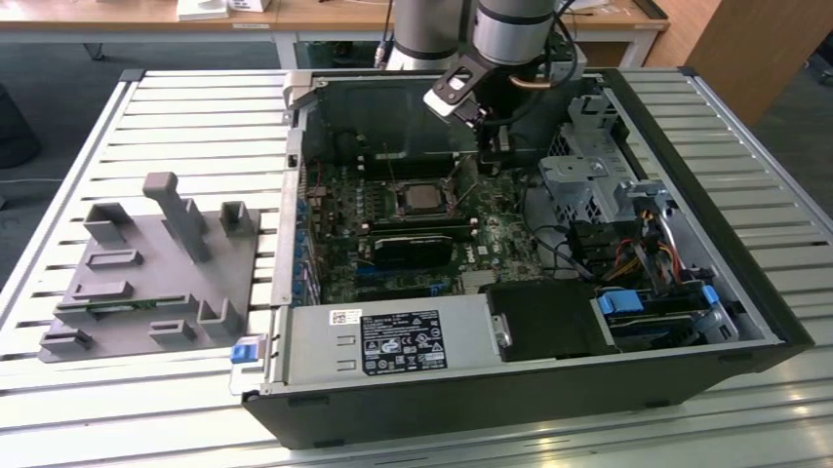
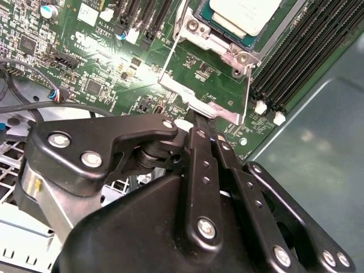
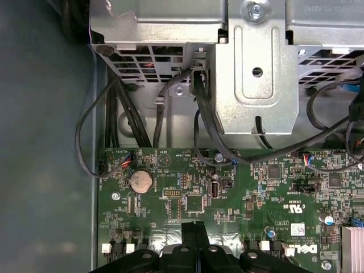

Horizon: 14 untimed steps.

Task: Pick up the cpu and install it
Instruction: 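Close the cpu cover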

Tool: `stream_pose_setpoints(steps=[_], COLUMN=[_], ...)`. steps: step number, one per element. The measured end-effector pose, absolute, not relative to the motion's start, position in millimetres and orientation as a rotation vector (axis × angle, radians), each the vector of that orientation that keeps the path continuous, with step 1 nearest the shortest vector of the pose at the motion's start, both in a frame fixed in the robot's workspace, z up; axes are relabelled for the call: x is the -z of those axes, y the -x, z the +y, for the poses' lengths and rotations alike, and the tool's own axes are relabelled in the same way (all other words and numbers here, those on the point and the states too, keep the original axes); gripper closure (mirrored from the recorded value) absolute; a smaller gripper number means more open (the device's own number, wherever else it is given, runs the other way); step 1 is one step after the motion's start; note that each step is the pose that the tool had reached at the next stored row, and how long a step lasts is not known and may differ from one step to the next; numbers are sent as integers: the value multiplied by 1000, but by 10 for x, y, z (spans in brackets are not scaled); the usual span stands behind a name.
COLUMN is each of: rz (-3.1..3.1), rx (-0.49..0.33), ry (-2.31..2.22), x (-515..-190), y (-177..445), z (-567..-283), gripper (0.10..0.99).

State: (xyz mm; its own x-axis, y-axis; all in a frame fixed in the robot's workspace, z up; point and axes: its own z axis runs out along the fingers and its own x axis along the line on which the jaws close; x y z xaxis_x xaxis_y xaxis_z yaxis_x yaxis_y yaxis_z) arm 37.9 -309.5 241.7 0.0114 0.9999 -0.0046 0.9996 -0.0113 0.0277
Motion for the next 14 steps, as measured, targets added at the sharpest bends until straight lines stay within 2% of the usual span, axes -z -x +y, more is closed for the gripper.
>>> stream_pose_setpoints(steps=[14], rz=[2193], rx=[-25], ry=[-2218], x=[-2417], y=[-339], z=[-3095], gripper=[980])
